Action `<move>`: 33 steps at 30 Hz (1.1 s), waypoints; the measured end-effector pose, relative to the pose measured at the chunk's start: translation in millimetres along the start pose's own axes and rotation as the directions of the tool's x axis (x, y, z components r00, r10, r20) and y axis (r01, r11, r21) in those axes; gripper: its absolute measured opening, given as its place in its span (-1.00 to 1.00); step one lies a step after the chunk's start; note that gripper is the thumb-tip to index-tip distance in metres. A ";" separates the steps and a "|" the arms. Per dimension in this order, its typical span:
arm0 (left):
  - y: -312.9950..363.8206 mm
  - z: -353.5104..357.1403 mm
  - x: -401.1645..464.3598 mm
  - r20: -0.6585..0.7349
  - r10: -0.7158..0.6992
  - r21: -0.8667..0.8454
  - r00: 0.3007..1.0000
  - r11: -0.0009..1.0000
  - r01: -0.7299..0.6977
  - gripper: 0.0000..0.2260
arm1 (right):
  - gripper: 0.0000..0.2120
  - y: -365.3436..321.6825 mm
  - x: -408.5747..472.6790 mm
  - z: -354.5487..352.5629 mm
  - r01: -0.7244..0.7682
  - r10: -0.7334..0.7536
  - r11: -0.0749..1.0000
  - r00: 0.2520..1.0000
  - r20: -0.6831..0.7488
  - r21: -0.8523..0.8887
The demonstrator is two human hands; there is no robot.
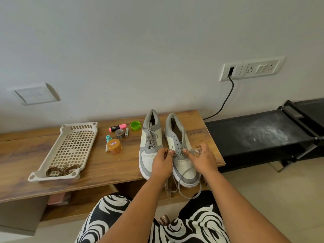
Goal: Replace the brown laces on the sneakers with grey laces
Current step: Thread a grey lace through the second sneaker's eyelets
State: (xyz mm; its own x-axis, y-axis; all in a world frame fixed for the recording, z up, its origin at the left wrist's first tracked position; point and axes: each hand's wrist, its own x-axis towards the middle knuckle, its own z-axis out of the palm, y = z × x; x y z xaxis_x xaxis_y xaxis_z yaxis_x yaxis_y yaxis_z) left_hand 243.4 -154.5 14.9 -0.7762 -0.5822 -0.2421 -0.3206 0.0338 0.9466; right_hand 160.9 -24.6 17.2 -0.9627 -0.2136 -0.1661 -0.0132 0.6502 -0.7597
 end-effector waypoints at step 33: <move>440.0 -78.7 -178.6 -0.266 0.803 -0.083 0.533 0.532 -0.843 -0.89 | -0.93 -358.2 -154.4 -290.0 0.696 -0.497 0.406 0.712 -0.496 0.592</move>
State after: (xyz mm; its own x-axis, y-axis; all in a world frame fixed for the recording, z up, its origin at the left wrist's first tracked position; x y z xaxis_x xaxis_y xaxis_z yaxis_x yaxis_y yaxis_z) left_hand 283.6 -99.6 491.4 -0.5270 -0.4991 0.6879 0.5284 0.4415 0.7252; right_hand 235.9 -13.0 497.3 -0.8126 -0.1138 0.5716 -0.5159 -0.3158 -0.7963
